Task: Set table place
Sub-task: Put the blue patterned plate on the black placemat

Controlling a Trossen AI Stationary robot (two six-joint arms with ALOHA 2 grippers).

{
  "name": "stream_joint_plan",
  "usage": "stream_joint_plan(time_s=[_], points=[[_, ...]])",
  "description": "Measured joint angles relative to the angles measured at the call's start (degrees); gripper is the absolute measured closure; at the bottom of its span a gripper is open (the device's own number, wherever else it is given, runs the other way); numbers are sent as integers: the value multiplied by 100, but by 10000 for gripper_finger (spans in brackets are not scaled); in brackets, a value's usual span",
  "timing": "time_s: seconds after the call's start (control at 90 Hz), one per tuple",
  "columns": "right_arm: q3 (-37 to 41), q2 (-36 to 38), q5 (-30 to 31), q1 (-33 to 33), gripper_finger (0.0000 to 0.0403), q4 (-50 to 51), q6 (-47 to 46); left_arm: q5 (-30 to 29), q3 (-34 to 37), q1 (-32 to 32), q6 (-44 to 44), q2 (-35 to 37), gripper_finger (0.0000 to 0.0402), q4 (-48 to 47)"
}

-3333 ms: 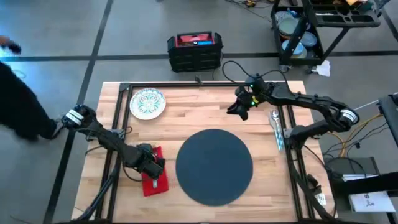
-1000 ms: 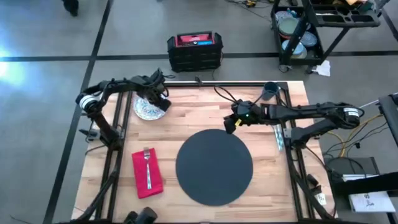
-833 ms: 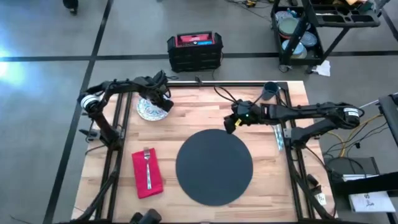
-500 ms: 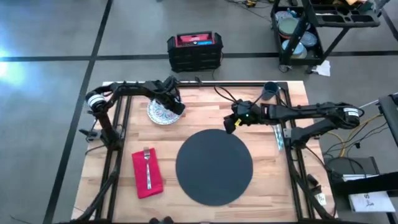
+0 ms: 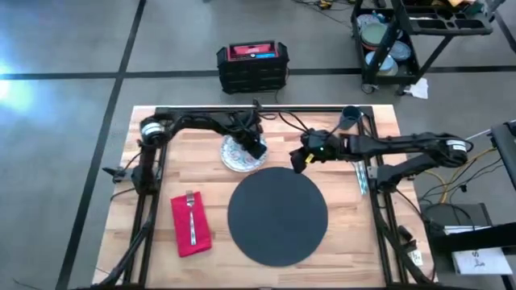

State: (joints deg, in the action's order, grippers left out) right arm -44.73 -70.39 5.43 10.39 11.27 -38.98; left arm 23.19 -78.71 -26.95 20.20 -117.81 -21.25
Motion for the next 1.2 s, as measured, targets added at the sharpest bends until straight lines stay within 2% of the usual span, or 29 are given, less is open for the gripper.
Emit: stream_joint_plan(time_s=[0.178,0.344,0.4,0.478,0.622,0.689,0.778,1.0,1.2], points=[[0,497,44,2,400,-6,92,145,-854,16,-110,-143,401,-619],[0,1183,146,4,400,-70,406,8,-1279,18,-393,415,401,-845],[0,1465,246,4,398,-40,473,-286,-1319,23,-471,671,401,-884],[-45,1866,526,13,391,283,512,-1029,-1295,23,-635,1031,402,-1189],[-436,2521,1504,15,372,1954,378,-2425,-1170,10,-962,1675,395,-2200],[-609,2731,1854,15,363,2668,247,-2689,-865,-37,-955,1958,388,-2379],[-668,2948,2009,15,348,3155,150,-2654,-150,-189,-626,2332,377,-2074],[-543,3181,2013,15,310,3175,16,-1989,2086,-743,633,3056,338,-573],[-406,3022,1977,15,294,3183,-60,-1704,3170,-969,1349,3169,312,478]])
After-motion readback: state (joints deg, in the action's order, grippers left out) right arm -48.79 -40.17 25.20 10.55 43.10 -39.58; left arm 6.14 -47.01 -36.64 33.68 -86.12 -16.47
